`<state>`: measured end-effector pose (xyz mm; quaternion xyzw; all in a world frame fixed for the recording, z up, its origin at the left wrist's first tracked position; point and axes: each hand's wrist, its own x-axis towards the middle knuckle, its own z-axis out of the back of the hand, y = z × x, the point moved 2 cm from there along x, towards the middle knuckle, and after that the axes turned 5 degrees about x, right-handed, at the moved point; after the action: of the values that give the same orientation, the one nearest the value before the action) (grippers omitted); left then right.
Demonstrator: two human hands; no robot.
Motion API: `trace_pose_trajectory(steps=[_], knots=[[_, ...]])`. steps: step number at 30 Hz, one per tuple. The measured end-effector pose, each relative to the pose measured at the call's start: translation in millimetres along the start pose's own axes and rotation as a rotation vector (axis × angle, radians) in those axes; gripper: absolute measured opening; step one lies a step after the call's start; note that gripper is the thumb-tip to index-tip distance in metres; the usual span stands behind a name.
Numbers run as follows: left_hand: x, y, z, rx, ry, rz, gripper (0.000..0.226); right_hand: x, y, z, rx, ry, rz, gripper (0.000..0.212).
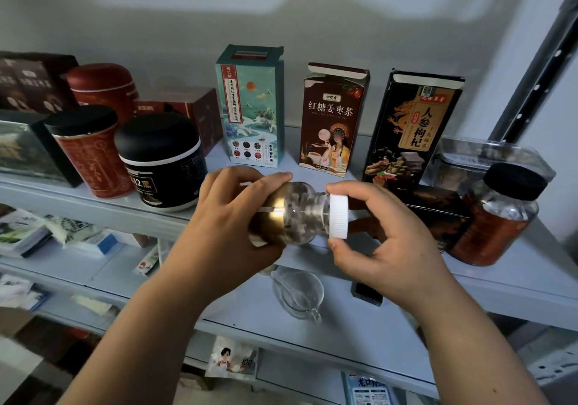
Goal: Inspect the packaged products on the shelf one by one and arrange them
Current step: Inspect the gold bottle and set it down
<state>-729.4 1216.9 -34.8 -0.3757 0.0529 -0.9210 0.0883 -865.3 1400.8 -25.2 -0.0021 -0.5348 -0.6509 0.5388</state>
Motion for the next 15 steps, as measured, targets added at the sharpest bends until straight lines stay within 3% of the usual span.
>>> trace_pose_trajectory(steps=[4,9,15], knots=[[0.1,3.1,18.4,-0.104,0.077,-0.011,0.090,-1.3,-4.0,0.2,0.052,0.000,-0.035,0.060],[-1.8,1.3,27.8,-0.126,0.113,-0.034,0.069,-3.6,-3.0,-4.9,0.163,-0.011,-0.052,0.060],[-3.9,6.0,32.8,-0.289,0.128,-0.034,0.068,0.1,0.5,-6.8,0.124,0.043,-0.016,0.062]])
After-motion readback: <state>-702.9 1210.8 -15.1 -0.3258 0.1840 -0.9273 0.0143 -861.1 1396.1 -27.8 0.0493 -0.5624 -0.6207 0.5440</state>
